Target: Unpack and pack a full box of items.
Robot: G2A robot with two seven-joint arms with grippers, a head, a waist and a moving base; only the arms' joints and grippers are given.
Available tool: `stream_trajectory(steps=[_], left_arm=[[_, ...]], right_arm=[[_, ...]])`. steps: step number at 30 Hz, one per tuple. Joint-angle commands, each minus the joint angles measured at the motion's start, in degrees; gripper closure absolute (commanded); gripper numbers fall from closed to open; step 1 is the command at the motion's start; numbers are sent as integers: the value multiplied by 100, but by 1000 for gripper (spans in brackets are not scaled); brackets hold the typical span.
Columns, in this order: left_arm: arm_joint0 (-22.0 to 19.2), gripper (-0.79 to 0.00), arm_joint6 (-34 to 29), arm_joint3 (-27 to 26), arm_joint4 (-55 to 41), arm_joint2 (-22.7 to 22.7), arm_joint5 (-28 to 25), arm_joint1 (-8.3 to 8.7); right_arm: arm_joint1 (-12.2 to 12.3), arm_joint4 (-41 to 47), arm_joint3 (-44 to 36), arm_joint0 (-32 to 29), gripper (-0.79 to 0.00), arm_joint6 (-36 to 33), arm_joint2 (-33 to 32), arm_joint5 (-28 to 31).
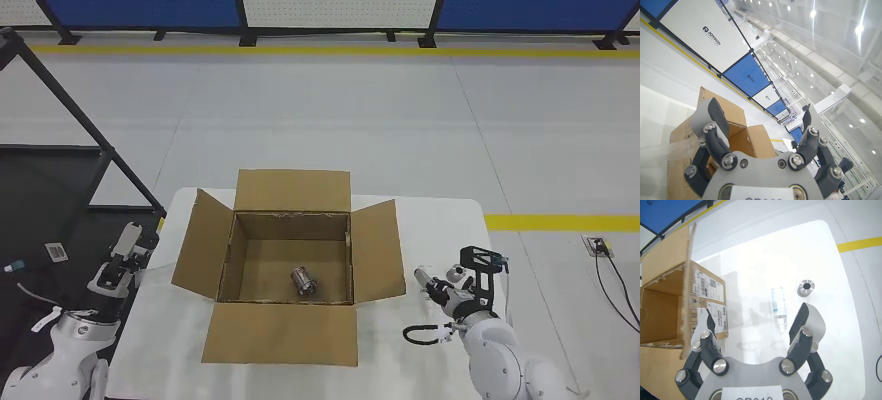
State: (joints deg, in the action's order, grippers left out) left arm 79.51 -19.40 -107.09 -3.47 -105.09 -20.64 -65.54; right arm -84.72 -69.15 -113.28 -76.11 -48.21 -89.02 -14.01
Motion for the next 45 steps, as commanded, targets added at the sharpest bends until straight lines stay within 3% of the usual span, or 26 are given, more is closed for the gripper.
stream_trajectory(steps=[1,14,26,32,35,38,39,40,45], left_arm=[[-7,-785,6,-9,22,25,4,1],[60,-785,77,-68,56,21,-20,6],[201,-785,158,-115,14,-77,-70,8],[237,-785,172,-145,-3,-100,-75,9],[257,-785,166,-156,-1,-103,-91,10],[267,-785,166,-167,-4,-107,-91,10],[270,-785,167,-170,-5,-107,-90,11],[272,-785,169,-173,-1,-109,-89,11],[279,-785,187,-179,24,-112,-103,12]], right_arm=[[17,-22,315,98,-785,-122,-30,45],[35,-860,2102,1300,-730,-899,463,-433],[57,-876,3127,1951,-585,-1143,523,-264],[67,-773,3486,2097,-413,-1160,528,-190],[71,-783,3612,2154,-385,-1192,551,-210],[75,-731,3655,2156,-234,-1141,547,-207],[78,-704,3654,2151,-160,-1115,533,-202],[81,-679,3645,2139,-25,-1081,523,-194],[95,-354,3203,1904,0,-672,364,-187]])
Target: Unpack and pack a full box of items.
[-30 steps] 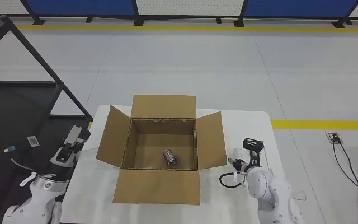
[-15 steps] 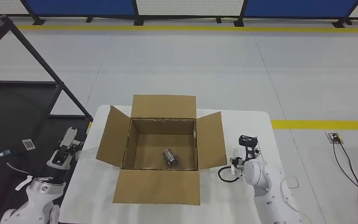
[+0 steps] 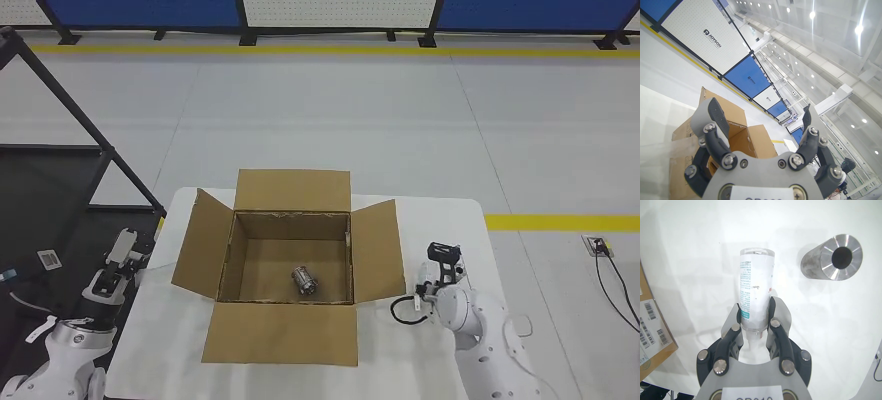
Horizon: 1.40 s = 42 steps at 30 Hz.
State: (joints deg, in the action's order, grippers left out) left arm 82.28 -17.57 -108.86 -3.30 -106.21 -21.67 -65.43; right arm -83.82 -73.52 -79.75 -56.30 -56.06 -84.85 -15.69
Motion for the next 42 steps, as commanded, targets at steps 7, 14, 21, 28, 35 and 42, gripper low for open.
stream_trajectory(steps=[7,14,21,28,35,42], left_arm=[[15,-785,20,-13,8,1,-22,0],[34,-785,131,18,-59,-65,-60,-3],[51,-785,359,116,-255,-296,-57,-8],[166,-785,446,144,-438,-504,-122,-15],[353,-785,560,119,-582,-700,-224,-31],[492,-785,656,166,-732,-910,-291,-47]], right_arm=[[6,474,-1713,-808,0,929,-244,-264],[-62,72,-3433,-1337,0,1850,327,-921],[-125,-183,-4372,-1347,0,2696,1301,-614],[-266,-188,-3547,-187,0,2193,2463,21],[-641,695,-1444,1627,0,1659,3442,185],[-1147,1842,932,3008,0,1383,4251,484]])
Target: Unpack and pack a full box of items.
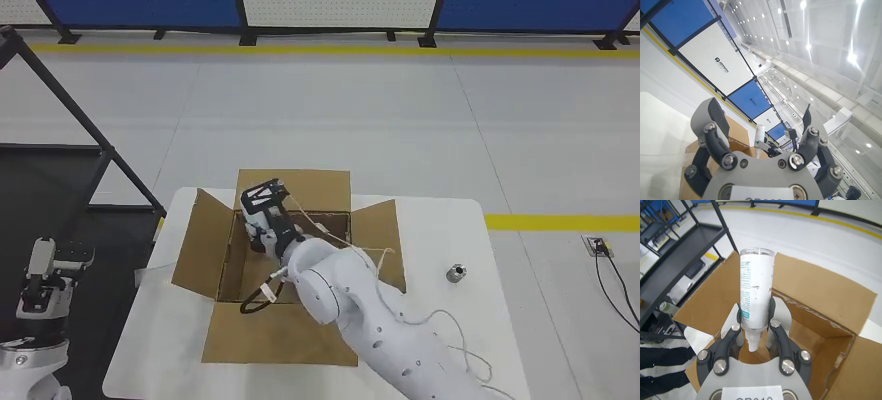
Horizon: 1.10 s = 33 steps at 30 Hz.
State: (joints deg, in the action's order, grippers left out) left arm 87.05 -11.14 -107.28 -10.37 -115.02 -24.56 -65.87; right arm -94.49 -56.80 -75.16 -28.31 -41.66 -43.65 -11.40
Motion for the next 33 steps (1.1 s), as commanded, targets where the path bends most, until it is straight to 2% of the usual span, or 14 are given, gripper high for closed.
stream_trajectory(steps=[1,11,19,20,21,24,28,33], left_arm=[[25,-785,13,14,-45,-52,-4,-4],[13,-785,-111,0,-56,-93,-16,-8],[-179,-785,-264,-23,-66,-34,71,6],[-203,-785,-284,-2,-64,-21,94,7],[-225,-785,-304,23,-52,-7,115,9],[-287,-785,-350,102,-28,37,195,14],[-366,-785,-396,192,18,82,283,20],[-463,-785,-468,256,67,126,340,31]], right_arm=[[-155,264,786,352,0,-82,245,85],[-828,1066,3244,1209,0,-454,854,126],[-1306,1563,4528,1548,0,-444,1023,350],[-1355,1618,4644,1588,-86,-440,1024,388],[-1400,1656,4765,1630,-129,-448,1029,435],[-1521,1749,5085,1739,-212,-428,1031,538],[-1648,1867,5442,1847,-280,-422,1007,699],[-1771,1928,5742,1954,-302,-338,980,807]])
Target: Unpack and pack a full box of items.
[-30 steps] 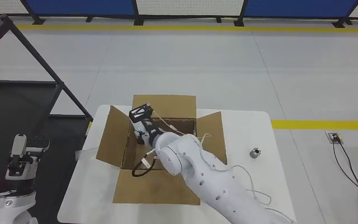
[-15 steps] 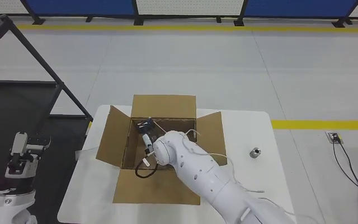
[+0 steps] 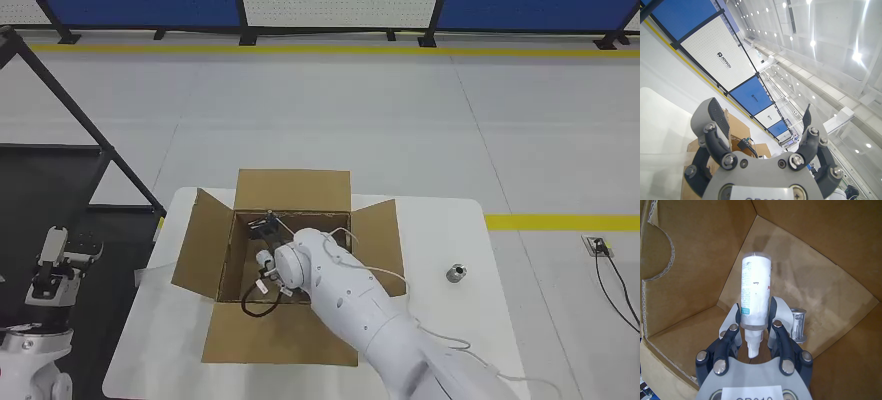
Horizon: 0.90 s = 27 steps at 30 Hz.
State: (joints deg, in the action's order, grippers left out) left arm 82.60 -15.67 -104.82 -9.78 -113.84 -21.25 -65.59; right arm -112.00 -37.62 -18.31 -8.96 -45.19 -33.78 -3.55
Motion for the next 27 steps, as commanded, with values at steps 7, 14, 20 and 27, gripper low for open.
stream_trajectory(steps=[7,14,20,27], left_arm=[[-120,-785,-82,1,63,83,35,12],[-157,-785,-71,52,56,89,46,17],[-184,-785,-40,65,59,108,64,18],[-208,-785,-22,54,85,146,68,19]], right_arm=[[-135,28,332,91,-292,130,-42,121],[-192,48,523,172,-311,190,-107,194],[-217,57,602,229,-711,199,-163,259],[-226,57,634,264,-785,261,-229,346]])
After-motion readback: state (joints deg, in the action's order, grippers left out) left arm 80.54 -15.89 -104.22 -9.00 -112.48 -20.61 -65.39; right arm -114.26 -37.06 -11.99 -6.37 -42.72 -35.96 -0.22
